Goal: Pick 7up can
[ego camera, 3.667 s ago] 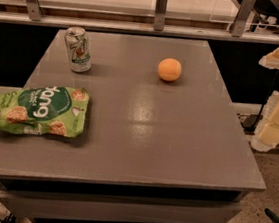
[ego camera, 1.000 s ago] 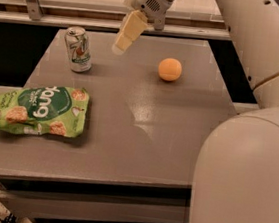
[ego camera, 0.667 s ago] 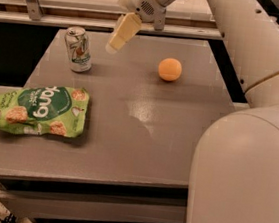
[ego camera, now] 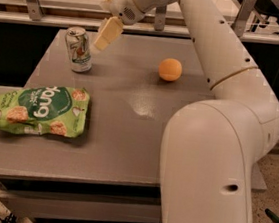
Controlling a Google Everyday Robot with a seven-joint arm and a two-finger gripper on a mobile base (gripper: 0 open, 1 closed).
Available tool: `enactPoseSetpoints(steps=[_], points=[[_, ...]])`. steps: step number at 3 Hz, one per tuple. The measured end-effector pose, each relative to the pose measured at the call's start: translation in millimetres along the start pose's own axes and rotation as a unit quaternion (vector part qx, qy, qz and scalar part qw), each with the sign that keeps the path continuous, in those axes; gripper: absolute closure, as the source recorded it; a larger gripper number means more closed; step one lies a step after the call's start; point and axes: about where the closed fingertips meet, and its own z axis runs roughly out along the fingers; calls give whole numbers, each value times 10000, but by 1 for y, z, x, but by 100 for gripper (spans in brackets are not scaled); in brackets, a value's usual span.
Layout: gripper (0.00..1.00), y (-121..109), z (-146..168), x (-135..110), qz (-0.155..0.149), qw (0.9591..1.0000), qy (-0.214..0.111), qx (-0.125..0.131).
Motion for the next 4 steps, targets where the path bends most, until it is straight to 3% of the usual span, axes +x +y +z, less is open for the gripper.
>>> enactPoseSetpoints(steps=[2,3,4], points=[[0,5,37,-8,208,9984,-267,-448],[16,10,48,-10,292,9975,-273,-587],[40,13,60,-8,381,9966,-241,-688]])
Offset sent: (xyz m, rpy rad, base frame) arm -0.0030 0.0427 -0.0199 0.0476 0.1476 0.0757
